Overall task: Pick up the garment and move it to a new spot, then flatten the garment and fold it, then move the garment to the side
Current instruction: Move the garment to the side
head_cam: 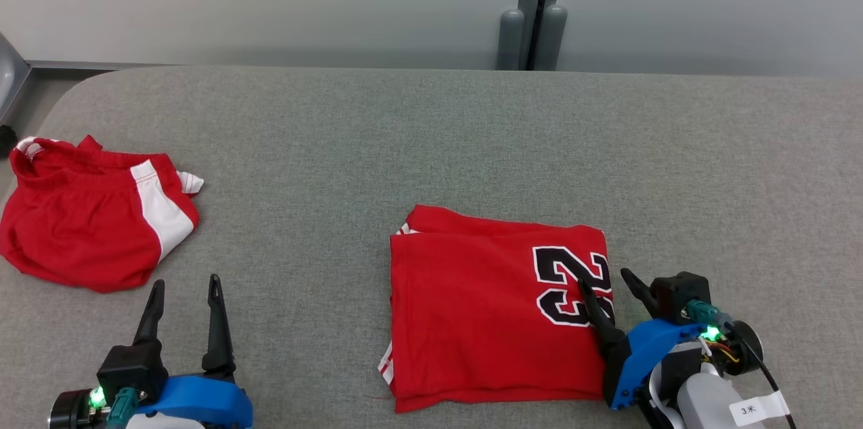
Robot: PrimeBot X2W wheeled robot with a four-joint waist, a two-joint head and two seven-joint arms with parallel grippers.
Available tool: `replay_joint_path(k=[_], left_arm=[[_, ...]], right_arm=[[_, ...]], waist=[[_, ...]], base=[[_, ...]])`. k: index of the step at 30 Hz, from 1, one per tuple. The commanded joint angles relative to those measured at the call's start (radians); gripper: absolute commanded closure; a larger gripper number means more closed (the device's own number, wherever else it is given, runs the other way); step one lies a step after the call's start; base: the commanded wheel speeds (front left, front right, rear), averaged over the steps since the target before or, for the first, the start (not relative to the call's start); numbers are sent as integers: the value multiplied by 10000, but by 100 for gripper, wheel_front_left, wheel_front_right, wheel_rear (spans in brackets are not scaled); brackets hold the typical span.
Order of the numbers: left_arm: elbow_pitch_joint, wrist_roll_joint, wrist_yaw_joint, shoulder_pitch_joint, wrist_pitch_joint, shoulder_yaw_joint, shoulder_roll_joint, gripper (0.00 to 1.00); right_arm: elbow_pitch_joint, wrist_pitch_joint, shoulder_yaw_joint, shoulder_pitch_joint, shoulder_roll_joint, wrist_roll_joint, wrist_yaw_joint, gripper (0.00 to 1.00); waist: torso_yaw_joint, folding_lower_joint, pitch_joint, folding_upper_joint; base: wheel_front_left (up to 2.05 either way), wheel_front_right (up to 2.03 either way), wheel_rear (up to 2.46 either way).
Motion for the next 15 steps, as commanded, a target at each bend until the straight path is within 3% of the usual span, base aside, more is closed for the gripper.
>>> replay_joint_path(k=[1, 5, 12, 13, 14, 15], left_arm=[[16, 40, 59, -164, -45, 31, -17, 0], [18, 29, 54, -213, -45, 43, -40, 0], [32, 12, 21, -357, -45, 4, -92, 0], [26, 16, 29, -361, -45, 9, -97, 0], [11, 20, 33, -375, -45, 10, -105, 0], [-3, 24, 37, -395, -45, 14, -110, 0]], right_arm=[[200, 21, -88, -54, -29, -21, 1, 0], [590, -87, -59, 293, -16, 104, 1, 0], [898, 12, 1026, 916, 39, 962, 15, 0], [846, -17, 1206, 936, 52, 1122, 18, 61], [816, -51, 1311, 897, 51, 1212, 18, 100], [782, -72, 1368, 777, 51, 1236, 18, 100]], waist=[[74, -1, 135, -2], [75, -1, 223, -2], [80, -1, 261, -2], [69, -1, 271, -2], [56, -1, 288, -2], [38, -1, 311, -2]], base=[[0, 0, 0], [0, 0, 0], [0, 0, 0], [0, 0, 0], [0, 0, 0], [0, 0, 0]])
